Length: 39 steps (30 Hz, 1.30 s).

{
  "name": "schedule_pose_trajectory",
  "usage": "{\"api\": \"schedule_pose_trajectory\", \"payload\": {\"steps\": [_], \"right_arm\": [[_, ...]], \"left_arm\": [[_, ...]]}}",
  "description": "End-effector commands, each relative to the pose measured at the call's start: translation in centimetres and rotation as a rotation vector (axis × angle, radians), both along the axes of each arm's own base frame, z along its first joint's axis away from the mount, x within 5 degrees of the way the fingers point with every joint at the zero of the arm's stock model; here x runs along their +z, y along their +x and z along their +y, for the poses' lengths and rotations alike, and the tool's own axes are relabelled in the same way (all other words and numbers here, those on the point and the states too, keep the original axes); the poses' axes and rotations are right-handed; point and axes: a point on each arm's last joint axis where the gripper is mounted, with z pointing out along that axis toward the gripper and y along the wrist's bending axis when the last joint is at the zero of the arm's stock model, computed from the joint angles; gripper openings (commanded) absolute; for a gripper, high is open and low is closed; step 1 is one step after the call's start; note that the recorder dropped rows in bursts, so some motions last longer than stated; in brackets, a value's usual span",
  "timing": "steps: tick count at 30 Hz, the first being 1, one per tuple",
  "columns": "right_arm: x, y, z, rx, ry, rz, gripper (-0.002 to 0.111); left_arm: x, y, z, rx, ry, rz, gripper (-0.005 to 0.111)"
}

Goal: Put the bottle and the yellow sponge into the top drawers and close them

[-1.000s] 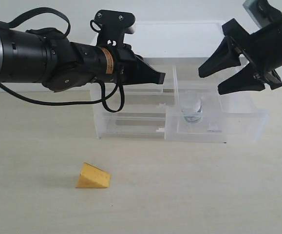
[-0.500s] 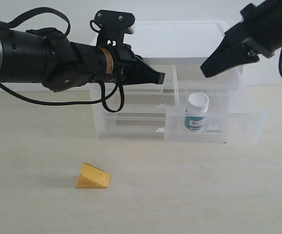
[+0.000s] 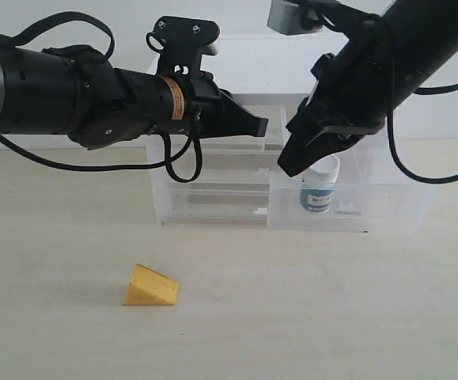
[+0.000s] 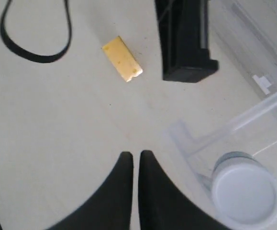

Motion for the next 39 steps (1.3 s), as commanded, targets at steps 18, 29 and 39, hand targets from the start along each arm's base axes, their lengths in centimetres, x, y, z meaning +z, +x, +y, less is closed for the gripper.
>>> {"api": "schedule_pose_trajectory", "payload": {"steps": [18, 29, 39], "right_arm": [[-2.3, 3.1, -1.1, -0.164, -0.187, -0.115, 0.000], [-2.3, 3.9, -1.9, -0.251, -0.255, -0.174, 0.000], [1.1, 0.8, -3.0, -0.248, -0.245, -0.156, 0.000]], "left_arm": [[0.1, 0.5, 0.6, 0.027, 0.009, 0.004, 0.004], [0.1, 0.5, 0.6, 0.027, 0.009, 0.004, 0.004], [0.1, 0.5, 0.6, 0.027, 0.009, 0.004, 0.004]]}}
